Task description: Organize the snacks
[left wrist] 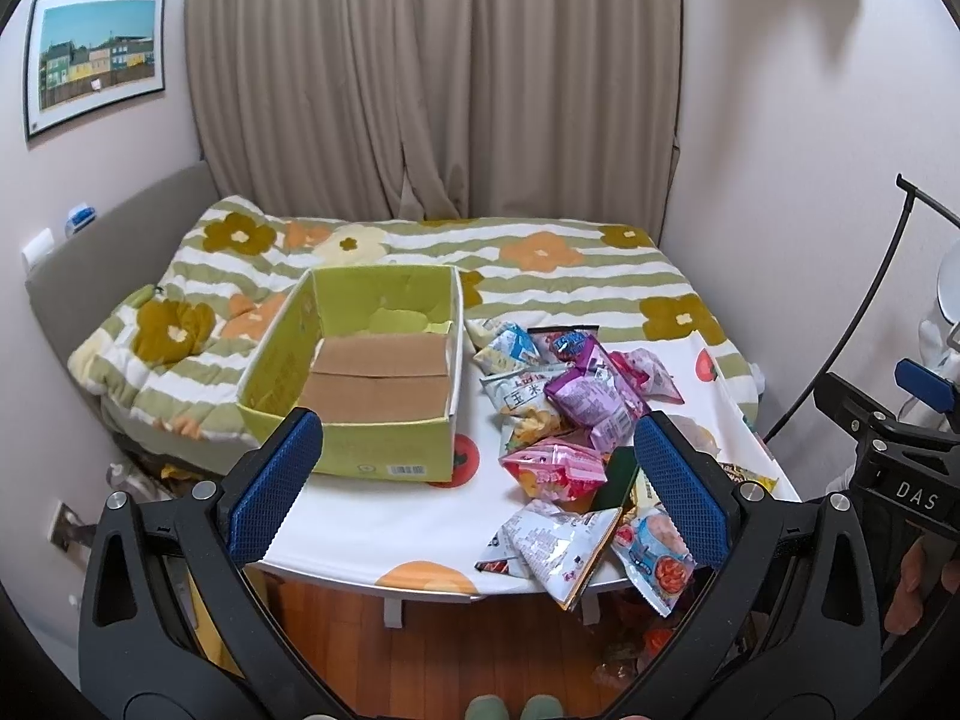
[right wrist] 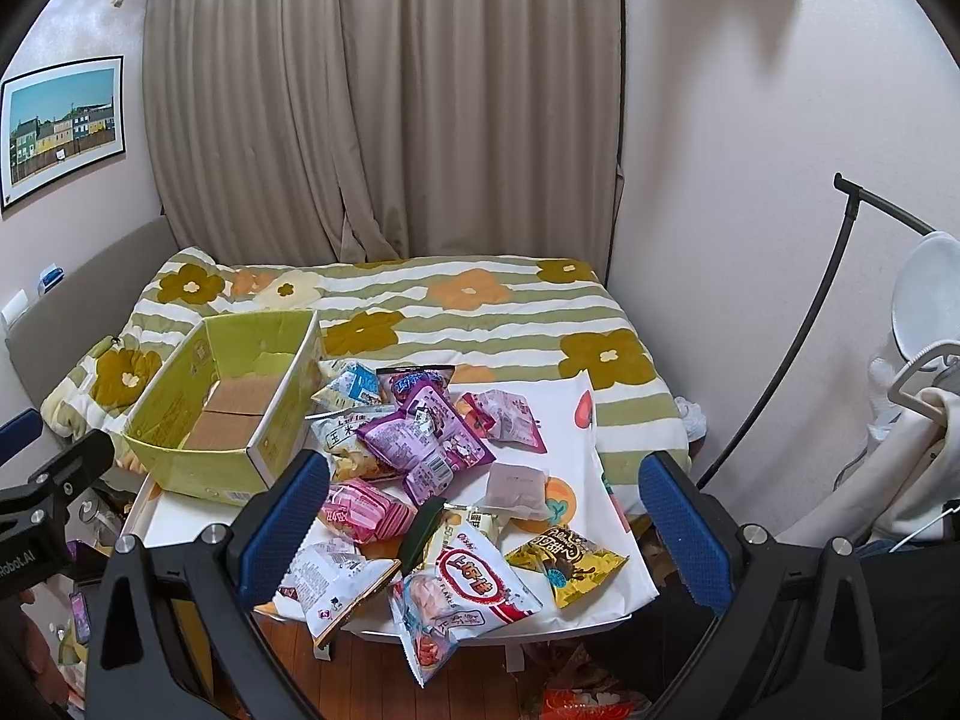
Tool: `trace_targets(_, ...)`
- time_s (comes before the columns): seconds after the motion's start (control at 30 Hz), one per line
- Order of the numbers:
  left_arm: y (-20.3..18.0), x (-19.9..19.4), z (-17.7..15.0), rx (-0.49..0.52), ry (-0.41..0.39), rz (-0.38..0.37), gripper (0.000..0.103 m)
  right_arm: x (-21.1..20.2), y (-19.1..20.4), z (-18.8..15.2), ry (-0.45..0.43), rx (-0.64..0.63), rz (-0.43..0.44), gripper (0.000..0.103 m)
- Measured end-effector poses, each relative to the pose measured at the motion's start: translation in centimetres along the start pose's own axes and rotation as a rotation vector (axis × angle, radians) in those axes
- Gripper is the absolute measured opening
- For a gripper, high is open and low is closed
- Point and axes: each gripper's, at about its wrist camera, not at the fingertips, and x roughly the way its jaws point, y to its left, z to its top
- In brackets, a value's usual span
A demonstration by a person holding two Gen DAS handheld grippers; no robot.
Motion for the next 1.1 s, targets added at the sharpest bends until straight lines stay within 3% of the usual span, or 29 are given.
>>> trace_targets(1.1,-0.47,-0.19,-0.27,0.03,-0.004,0.013,0.103,0.17,0.26,0.46,0.008,0.0,0.001,0.103)
